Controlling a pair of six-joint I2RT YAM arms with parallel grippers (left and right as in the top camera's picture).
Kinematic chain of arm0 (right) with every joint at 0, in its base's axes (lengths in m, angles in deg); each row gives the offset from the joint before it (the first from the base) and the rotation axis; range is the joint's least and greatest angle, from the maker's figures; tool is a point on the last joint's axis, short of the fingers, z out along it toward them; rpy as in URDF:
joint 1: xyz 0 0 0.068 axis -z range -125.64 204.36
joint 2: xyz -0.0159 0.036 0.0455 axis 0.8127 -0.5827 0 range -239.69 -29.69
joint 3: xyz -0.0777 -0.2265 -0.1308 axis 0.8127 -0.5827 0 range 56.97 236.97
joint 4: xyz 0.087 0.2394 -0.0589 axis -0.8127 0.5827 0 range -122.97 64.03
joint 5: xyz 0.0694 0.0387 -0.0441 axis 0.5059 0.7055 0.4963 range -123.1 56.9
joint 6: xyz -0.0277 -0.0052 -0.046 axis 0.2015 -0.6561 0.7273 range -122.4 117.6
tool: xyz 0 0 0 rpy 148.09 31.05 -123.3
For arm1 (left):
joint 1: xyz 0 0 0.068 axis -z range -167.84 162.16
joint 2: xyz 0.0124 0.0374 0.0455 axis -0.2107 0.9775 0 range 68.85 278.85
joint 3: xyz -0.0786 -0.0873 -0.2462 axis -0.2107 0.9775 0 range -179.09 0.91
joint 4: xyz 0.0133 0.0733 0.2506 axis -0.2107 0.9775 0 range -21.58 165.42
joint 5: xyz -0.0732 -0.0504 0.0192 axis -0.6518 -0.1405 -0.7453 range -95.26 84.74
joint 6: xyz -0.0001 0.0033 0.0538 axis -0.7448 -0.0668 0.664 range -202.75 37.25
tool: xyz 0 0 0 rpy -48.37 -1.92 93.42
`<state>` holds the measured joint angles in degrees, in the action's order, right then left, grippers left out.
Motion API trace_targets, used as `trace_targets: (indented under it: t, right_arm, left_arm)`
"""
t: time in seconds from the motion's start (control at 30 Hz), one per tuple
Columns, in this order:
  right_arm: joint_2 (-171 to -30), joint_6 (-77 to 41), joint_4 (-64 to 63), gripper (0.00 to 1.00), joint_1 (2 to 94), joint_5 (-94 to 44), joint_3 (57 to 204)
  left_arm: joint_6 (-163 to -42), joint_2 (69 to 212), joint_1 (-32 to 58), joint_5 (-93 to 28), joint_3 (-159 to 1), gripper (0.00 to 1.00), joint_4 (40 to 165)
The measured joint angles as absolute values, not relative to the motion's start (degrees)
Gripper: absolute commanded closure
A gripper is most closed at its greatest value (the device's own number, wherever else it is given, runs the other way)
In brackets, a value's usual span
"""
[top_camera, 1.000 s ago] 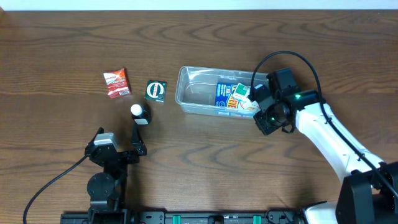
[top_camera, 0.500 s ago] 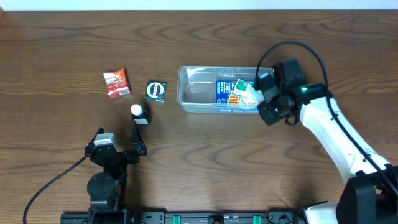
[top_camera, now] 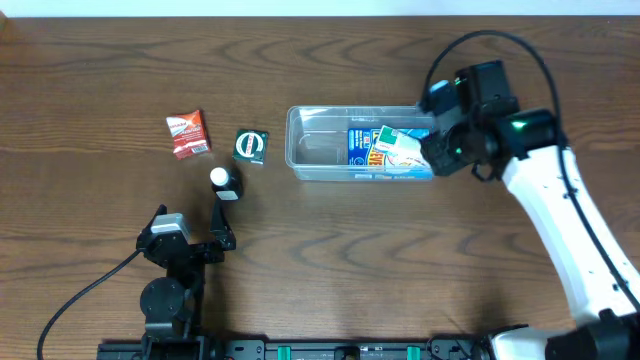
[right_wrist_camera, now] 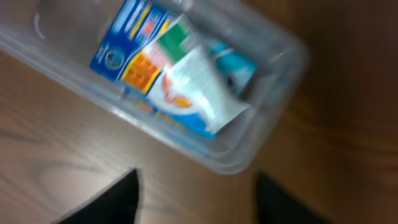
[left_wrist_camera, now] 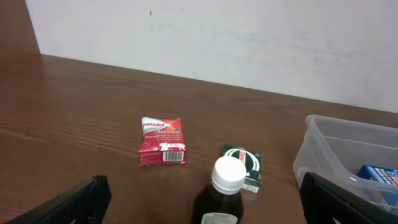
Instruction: Pack container
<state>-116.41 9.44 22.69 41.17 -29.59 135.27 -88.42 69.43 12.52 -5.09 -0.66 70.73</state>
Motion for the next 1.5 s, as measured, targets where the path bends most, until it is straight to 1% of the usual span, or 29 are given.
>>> trace_targets:
  t: [0.03,0.1,0.13,0.2,0.37,0.5,0.73,0.9,1.0,1.1,1.2,1.4,1.5]
  right_arm:
    - [-115.82,8.72,22.12,0.29,42.35,-29.92,135.92]
    - [-115.19,6.64,21.38,0.18,44.69,-30.57,136.62]
    - [-114.95,4.94,20.92,0.14,46.55,-30.99,136.82]
    - [-114.86,2.12,20.5,0.01,50.2,-31.8,136.84]
    - [-114.86,-2.26,19.41,0.01,59.18,-33.2,136.84]
    - [-114.86,-3.72,19.43,0.01,62.61,-33.57,136.84]
    - [-114.86,-4.62,19.43,0.01,63.29,-33.57,136.84]
    - [-114.86,-4.79,19.45,0.01,63.29,-33.57,136.84]
    - [-114.86,-4.79,19.45,0.01,63.29,-33.59,136.84]
    - [-114.86,-4.79,19.41,0.01,63.29,-33.57,136.84]
    - [-114.86,-4.81,19.45,0.01,63.29,-33.59,136.86]
    - [-114.86,-4.81,19.5,0.01,63.29,-33.57,136.95]
    - [-114.86,-4.81,19.43,0.01,63.29,-33.59,136.95]
  left_arm:
    - [-88.42,69.43,12.52,-5.09,-0.66,0.02,70.73]
    - [-88.44,69.45,12.52,-5.09,-0.66,0.02,70.73]
    - [-88.42,69.43,12.52,-5.09,-0.66,0.02,70.73]
    - [-88.42,69.45,12.52,-5.09,-0.66,0.02,70.73]
    - [-88.44,69.43,12.52,-5.09,-0.66,0.02,70.73]
    - [-88.44,69.43,12.52,-5.09,-0.66,0.02,70.66]
    - [-88.51,69.43,12.52,-5.97,-0.66,0.02,70.53]
    - [-89.03,69.56,12.55,-11.39,-0.63,0.02,69.02]
    - [-90.41,72.75,12.52,-12.77,-5.22,0.02,73.59]
    - [-91.08,81.54,12.52,-11.76,-16.81,0.02,81.74]
    - [-91.72,95.42,12.46,-9.36,-34.03,0.02,92.13]
    - [-90.89,127.68,12.22,-7.24,-69.33,0.02,116.17]
    - [-88.79,141.56,12.2,-6.76,-81.37,0.02,121.94]
